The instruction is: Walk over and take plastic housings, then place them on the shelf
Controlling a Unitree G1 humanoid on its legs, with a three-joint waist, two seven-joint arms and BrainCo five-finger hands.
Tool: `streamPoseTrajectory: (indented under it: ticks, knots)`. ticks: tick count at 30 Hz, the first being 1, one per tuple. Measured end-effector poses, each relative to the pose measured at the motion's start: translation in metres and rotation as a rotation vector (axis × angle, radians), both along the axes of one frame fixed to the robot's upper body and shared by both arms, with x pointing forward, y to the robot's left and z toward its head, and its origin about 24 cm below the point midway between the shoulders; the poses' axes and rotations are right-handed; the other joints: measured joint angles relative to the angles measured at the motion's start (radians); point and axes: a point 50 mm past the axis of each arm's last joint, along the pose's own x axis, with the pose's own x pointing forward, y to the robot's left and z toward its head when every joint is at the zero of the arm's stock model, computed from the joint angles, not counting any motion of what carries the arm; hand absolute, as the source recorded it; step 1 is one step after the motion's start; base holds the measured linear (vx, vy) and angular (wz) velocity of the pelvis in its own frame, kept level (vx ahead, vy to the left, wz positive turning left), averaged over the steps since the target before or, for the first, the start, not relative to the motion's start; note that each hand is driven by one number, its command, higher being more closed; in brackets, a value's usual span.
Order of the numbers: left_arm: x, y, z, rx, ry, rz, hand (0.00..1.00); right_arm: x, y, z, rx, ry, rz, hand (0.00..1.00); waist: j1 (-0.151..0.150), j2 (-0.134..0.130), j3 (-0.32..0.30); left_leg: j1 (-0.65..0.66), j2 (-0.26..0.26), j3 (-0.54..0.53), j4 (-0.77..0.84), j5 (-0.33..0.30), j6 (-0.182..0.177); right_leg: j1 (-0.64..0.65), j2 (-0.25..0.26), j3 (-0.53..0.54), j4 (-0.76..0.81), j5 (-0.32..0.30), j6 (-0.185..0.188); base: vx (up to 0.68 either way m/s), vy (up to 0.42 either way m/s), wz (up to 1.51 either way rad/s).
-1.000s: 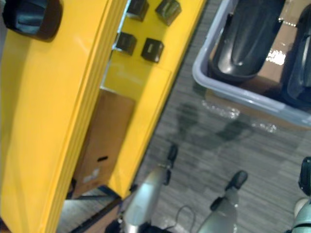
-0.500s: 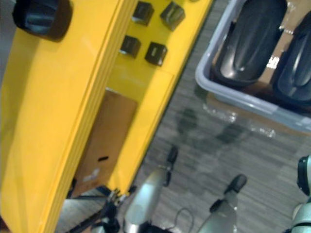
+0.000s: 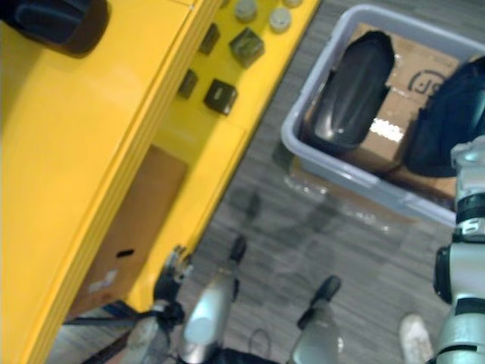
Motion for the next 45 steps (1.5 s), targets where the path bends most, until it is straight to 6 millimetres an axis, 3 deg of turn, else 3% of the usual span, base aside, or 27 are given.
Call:
streamPoseTrajectory:
  ticks: [4, 7, 12, 21, 24, 28, 30, 34, 42, 45]
  knots:
    - [0.003, 0.006, 0.029, 0.080, -0.072, -0.056, 0.00, -0.004, 0.011, -0.026, 0.014, -0.016, 0.008, 1.00, -0.011, -0.073, -0.064, 0.061, 0.012, 0.026, -0.075, 0.030, -0.005, 0.030, 0.007, -0.002, -0.027, -0.010, 0.013, -0.02, -0.055, -0.10]
    - [0.005, 0.001, 0.042, 0.106, -0.104, -0.110, 0.00, -0.016, 0.009, -0.055, 0.031, 0.030, -0.021, 1.00, -0.012, -0.102, -0.153, 0.097, 0.021, 0.037, -0.130, 0.049, -0.007, 0.045, 0.014, -0.004, -0.042, -0.011, 0.014, 0.00, -0.055, -0.03]
    - [0.015, -0.002, 0.068, 0.172, -0.182, -0.203, 0.00, -0.024, 0.011, -0.070, 0.003, 0.057, -0.020, 1.00, -0.034, -0.112, -0.226, 0.130, 0.023, 0.050, -0.134, 0.050, -0.007, 0.080, 0.017, -0.004, -0.060, -0.007, 0.019, 0.00, -0.009, -0.02]
    - [0.041, -0.027, 0.075, 0.239, -0.147, -0.491, 0.00, -0.020, 0.023, -0.084, -0.023, 0.109, 0.010, 1.00, -0.035, -0.123, -0.267, 0.126, 0.052, 0.077, -0.135, 0.063, -0.014, 0.080, 0.050, 0.008, -0.100, 0.029, 0.006, -0.06, -0.023, -0.07]
    - [0.071, -0.031, 0.077, 0.291, -0.117, -0.536, 0.00, -0.009, 0.032, -0.071, -0.040, 0.083, 0.045, 1.00, -0.039, -0.130, -0.264, 0.094, 0.056, 0.092, -0.136, 0.077, -0.015, 0.044, 0.056, 0.025, -0.116, 0.054, 0.002, -0.11, 0.000, -0.16]
    - [0.120, -0.018, 0.097, 0.459, -0.106, -0.475, 0.00, 0.019, 0.061, -0.036, -0.078, -0.016, 0.142, 1.00, -0.058, -0.175, -0.231, 0.037, 0.071, 0.125, -0.137, 0.105, -0.022, -0.033, 0.073, 0.064, -0.139, 0.103, -0.014, -0.10, 0.000, -0.27]
    - [0.133, -0.020, 0.108, 0.494, -0.124, -0.471, 0.00, 0.028, 0.073, -0.017, -0.103, -0.085, 0.188, 1.00, -0.067, -0.192, -0.206, 0.037, 0.072, 0.137, -0.137, 0.108, -0.022, -0.043, 0.074, 0.080, -0.139, 0.113, -0.016, -0.07, 0.001, -0.22]
    - [0.148, -0.035, 0.132, 0.529, -0.187, -0.449, 0.00, 0.036, 0.095, 0.024, -0.184, -0.259, 0.286, 1.00, -0.095, -0.201, -0.183, 0.023, 0.073, 0.148, -0.137, 0.114, -0.024, -0.066, 0.074, 0.091, -0.139, 0.120, -0.017, -0.05, 0.000, -0.08]
    - [0.173, -0.032, 0.144, 0.546, -0.143, -0.323, 0.00, 0.036, 0.133, 0.043, -0.272, -0.420, 0.414, 1.00, -0.141, -0.201, -0.169, 0.029, 0.073, 0.160, -0.136, 0.114, -0.024, -0.068, 0.075, 0.104, -0.137, 0.122, -0.018, 0.00, -0.001, -0.02]
    - [0.180, -0.033, 0.150, 0.543, -0.142, -0.296, 0.00, 0.034, 0.144, 0.051, -0.332, -0.456, 0.451, 1.00, -0.146, -0.200, -0.134, 0.042, 0.074, 0.165, -0.136, 0.114, -0.024, -0.064, 0.074, 0.110, -0.128, 0.121, -0.018, -0.03, 0.003, -0.06]
